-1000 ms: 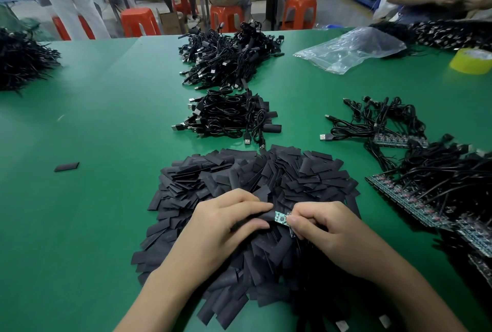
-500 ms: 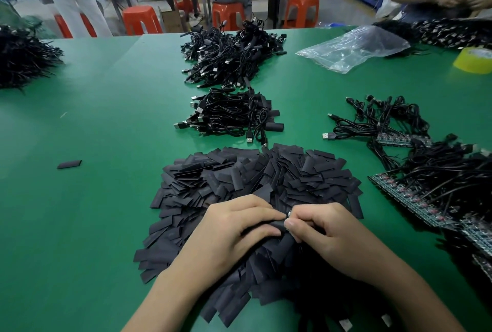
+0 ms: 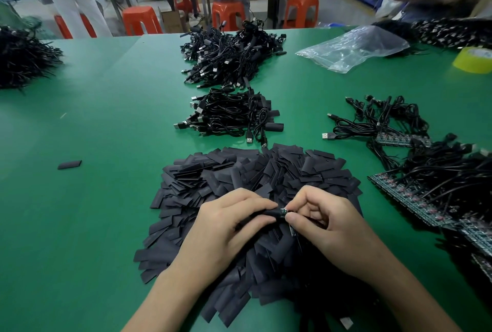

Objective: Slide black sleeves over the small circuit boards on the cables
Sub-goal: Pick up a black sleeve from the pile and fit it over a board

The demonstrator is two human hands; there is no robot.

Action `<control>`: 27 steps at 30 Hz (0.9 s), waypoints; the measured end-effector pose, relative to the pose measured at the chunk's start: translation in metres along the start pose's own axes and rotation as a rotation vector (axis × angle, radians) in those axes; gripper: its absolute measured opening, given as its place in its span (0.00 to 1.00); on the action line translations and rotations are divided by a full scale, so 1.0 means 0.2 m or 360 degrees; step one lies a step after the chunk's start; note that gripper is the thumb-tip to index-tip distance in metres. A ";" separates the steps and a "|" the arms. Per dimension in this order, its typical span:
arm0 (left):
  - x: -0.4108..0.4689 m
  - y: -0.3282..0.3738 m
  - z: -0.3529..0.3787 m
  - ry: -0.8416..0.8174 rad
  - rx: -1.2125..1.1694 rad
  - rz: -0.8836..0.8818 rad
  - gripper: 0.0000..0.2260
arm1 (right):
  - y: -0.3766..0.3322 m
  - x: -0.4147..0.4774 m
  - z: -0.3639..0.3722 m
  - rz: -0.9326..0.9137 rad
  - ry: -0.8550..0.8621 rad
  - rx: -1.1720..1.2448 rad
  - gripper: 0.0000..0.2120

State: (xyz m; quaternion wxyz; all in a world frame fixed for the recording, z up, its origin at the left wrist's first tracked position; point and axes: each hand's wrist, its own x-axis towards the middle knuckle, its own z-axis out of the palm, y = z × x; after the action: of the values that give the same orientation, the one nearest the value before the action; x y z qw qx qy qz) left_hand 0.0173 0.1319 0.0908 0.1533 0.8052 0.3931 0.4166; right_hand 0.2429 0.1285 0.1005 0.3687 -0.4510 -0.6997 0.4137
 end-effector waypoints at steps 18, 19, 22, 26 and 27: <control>0.00 0.02 0.03 0.0150 -0.0026 0.0002 0.09 | -0.06 -0.01 0.02 -0.0071 0.0286 -0.0054 0.04; -0.01 0.03 0.03 0.0148 -0.0029 0.0004 0.09 | -0.07 -0.01 0.02 -0.0070 0.0292 -0.0058 0.05; -0.01 0.03 0.04 0.0136 -0.0027 0.0018 0.09 | -0.06 -0.01 0.03 -0.0059 0.0297 -0.0085 0.10; -0.01 0.03 0.04 0.0168 -0.0015 0.0025 0.09 | -0.07 -0.01 0.03 -0.0022 0.0298 -0.0051 0.10; -0.01 0.03 0.04 0.0178 -0.0019 0.0019 0.09 | -0.08 -0.01 0.03 -0.0013 0.0294 -0.0032 0.09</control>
State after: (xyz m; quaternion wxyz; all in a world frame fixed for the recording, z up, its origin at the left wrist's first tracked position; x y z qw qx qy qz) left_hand 0.0267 0.1280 0.0885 0.1333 0.7821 0.3938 0.4642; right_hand 0.2333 0.1219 0.1120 0.4287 -0.4881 -0.6686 0.3619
